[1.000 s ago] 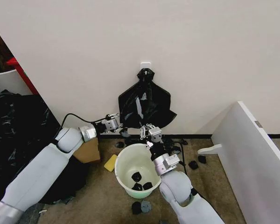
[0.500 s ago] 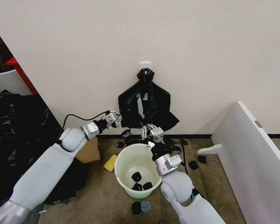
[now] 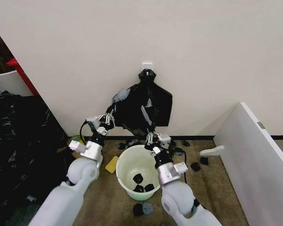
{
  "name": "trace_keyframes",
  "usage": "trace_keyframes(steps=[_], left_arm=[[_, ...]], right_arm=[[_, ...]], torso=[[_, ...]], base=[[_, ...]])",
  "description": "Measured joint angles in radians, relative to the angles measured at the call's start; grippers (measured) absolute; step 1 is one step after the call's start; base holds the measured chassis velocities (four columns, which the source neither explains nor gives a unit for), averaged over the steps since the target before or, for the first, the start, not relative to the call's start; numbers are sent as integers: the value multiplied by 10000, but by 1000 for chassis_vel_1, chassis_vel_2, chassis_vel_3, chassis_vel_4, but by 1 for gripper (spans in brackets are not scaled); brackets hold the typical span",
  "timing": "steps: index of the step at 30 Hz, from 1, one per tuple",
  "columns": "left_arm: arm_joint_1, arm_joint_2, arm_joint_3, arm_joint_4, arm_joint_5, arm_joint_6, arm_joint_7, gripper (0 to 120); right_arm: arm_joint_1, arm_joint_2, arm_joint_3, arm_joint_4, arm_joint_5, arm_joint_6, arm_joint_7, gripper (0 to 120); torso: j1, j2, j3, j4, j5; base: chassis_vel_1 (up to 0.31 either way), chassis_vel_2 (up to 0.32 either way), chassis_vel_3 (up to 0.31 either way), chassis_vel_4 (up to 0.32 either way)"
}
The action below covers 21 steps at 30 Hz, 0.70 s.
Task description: Place the garbage bag over the trash bin.
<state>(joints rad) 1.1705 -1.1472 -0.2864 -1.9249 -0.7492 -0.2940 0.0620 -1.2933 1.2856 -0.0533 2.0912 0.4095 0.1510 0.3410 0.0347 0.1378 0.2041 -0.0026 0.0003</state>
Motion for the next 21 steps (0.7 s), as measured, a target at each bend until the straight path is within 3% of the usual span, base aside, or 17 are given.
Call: trace_keyframes(steps=[4,11,21], left_arm=[[681,183,-75,-518,556,3,-454,0],[1797,426,-167,-1450,1716,-146,-924,0],[3094,541,-315,-2854,2945,-362,-1249,0]], right_arm=[[-949,-211,-156,1024,679,-158,452,0],[-2381,-454,-142,2523,822,300,156,0],[-3708,-752,21,3619,1050,774,652,0]], torso=[[-1,0,-1,-1,2],[-1,1,-1,-2,2],[0,2,0,0,1]], base=[[0,0,0,0],[0,0,0,0],[0,0,0,0]])
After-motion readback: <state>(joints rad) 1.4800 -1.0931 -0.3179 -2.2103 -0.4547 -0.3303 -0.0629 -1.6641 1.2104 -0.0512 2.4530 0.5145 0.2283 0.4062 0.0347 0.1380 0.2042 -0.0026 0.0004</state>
